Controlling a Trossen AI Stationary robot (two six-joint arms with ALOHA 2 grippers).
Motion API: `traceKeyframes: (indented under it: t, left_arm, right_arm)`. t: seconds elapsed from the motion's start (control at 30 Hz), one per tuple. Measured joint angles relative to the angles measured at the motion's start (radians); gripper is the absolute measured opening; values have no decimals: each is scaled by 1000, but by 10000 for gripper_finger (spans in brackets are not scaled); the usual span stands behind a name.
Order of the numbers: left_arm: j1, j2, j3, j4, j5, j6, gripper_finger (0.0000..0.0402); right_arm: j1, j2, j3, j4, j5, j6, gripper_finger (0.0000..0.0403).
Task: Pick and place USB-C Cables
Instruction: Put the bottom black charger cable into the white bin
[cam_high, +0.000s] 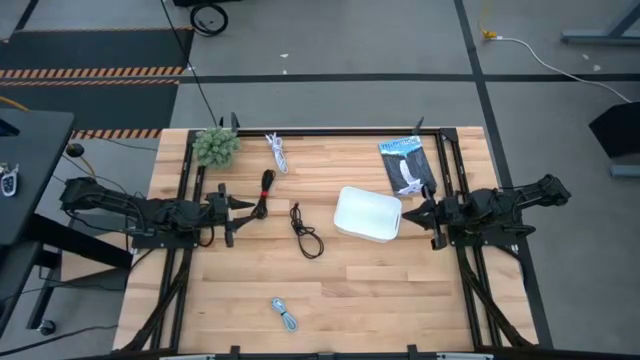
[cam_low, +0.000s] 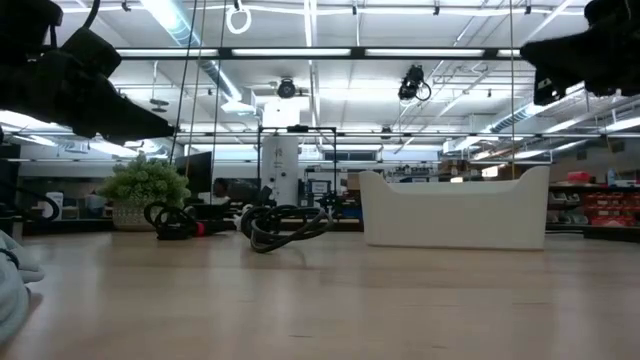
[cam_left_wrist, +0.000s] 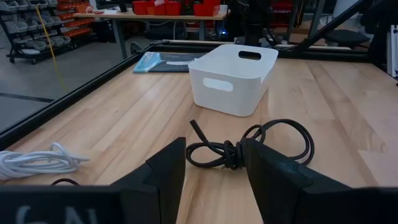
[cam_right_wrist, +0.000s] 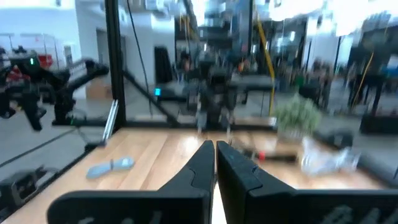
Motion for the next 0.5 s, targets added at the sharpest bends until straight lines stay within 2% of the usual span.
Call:
traceKeyframes:
  t: [0.13, 0.3, 0.5]
  left_arm:
    - [0, 0, 0, 0, 0, 0, 172]
    - [0, 0, 0, 0, 0, 0, 172]
    - [0, 0, 0, 0, 0, 0, 172]
  right_arm:
    - [0, 1, 0, 130, 0, -29, 22]
    - [0, 1, 0, 277, 0, 19, 23]
    - [0, 2, 0, 280, 4, 13, 22]
